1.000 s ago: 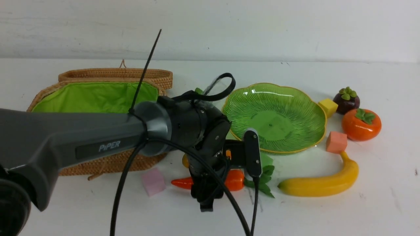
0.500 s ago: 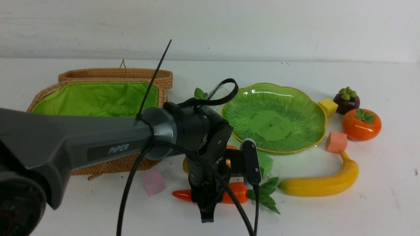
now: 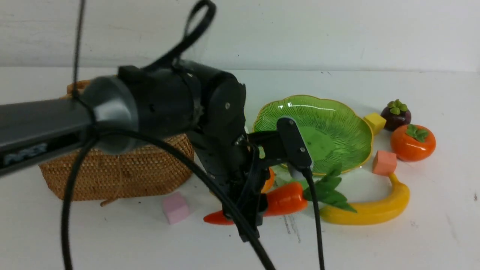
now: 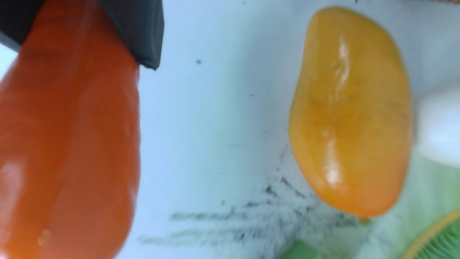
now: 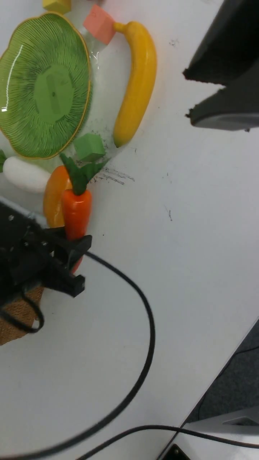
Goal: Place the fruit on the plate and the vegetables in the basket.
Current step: Use the left arm to grab a carrot and put it into the left basket
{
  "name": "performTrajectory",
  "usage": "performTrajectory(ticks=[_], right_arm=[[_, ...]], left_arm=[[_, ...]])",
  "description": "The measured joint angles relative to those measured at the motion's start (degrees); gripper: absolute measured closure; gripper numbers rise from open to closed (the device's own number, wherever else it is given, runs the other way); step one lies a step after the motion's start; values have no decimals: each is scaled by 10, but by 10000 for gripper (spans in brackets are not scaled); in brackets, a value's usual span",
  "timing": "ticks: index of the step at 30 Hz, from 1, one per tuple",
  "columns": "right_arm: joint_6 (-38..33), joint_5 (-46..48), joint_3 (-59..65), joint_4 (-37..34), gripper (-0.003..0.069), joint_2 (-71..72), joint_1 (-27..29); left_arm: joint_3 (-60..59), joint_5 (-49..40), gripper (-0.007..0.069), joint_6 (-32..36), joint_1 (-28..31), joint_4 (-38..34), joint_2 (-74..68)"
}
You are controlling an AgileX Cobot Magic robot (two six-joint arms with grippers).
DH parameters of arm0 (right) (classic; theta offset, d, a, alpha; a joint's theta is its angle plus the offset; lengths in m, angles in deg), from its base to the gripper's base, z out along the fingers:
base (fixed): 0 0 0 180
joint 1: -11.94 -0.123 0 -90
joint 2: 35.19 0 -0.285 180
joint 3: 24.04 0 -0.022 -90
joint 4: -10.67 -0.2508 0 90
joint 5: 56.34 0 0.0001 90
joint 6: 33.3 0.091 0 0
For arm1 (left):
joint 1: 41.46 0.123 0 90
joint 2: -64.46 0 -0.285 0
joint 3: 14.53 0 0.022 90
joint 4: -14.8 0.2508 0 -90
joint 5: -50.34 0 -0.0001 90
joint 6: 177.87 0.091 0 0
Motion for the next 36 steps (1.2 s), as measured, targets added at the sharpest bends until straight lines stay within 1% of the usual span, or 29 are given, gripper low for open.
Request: performTrajectory(ticks=[2,5,7,10,11,12,14,16,20,31,36], right_arm=[[0,0,0,0,528,0,0],[0,0,0,0,529,0,0],[0,0,0,0,529,0,0],[0,-16,0,0,529,0,0],[0,-22,0,0,529,0,0],[-2,-33,0,0,529,0,0],[-6,-53,0,0,529,0,0],[-9,-70,0,0,529,0,0],[-11,-95,0,0,529,0,0],[-11,-103,0,-15,523,0,0],[-11,-103,0,-24,520,0,0]], left_arm=[[0,-10,360,-8,0,-5,41],[0,-11,360,-29,3,14,87],[0,-9,360,-46,13,43,112],[0,-11,360,-62,45,114,134],[0,-11,360,-62,48,118,134],[0,-11,360,-65,68,146,133],[0,-12,360,-69,102,169,128],[0,-10,360,-71,140,177,122],[-1,-10,360,-71,194,180,117],[-1,18,360,-65,199,212,117],[-1,28,360,-30,199,224,117]])
